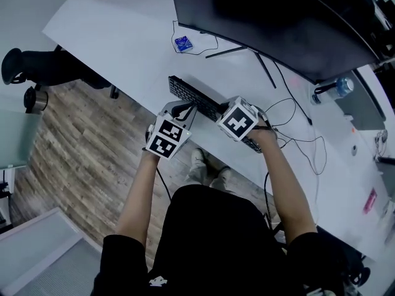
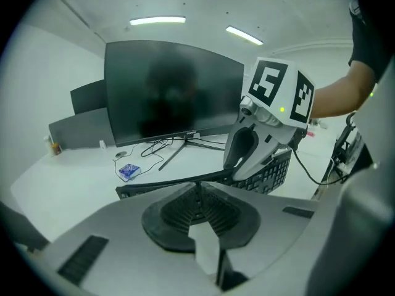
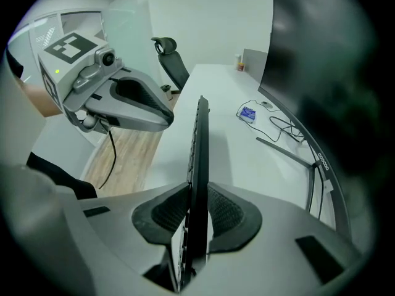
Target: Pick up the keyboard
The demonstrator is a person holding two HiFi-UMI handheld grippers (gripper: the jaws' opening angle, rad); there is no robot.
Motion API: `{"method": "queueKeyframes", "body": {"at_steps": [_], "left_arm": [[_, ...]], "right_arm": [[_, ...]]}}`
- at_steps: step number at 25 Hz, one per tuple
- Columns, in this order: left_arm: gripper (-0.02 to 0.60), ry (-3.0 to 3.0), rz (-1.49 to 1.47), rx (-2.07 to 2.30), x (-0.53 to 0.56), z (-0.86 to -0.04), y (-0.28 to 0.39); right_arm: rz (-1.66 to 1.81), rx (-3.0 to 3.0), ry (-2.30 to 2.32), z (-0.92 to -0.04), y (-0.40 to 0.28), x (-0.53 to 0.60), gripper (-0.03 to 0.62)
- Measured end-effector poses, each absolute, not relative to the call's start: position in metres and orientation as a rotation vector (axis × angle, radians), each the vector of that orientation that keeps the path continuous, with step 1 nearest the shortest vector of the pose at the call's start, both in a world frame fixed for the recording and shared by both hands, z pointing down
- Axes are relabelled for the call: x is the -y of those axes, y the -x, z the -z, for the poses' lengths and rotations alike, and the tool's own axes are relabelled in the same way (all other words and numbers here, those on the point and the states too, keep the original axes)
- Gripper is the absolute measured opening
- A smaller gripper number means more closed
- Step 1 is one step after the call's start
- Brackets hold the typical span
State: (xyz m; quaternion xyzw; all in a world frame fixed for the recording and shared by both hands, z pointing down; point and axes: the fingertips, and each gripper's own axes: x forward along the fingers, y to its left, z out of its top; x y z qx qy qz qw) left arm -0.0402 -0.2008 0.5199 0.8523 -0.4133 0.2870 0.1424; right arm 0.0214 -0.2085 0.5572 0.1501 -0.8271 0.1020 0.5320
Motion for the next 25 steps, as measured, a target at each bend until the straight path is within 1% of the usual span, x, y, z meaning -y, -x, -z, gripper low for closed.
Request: {"method": "queueKeyframes", "body": {"at_steps": [11, 15, 21, 25], "left_arm": [[0.017, -2.686, -1.173, 0.861, 0.217, -0.521, 0.026], [0.12, -2.72, -1.369, 0.683, 0.216, -0.529, 0.025], [0.195, -2.837, -1.616, 0.365, 0.215, -0.537, 0.014], [0.223, -2.824, -1.717, 0.2, 0.215, -0.55, 0.006]], "right_arm": [[-0.201, 1.968, -0.406, -0.558, -0.024, 0.201, 0.095], [-0.191, 1.957, -0.409, -0.56, -0.026, 0.198, 0.095], [-0.162, 1.961, -0.423, -0.557, -0.023, 0.198, 0.095], [-0.158, 1.951, -0.428, -0.559, -0.024, 0.196, 0.095]]}}
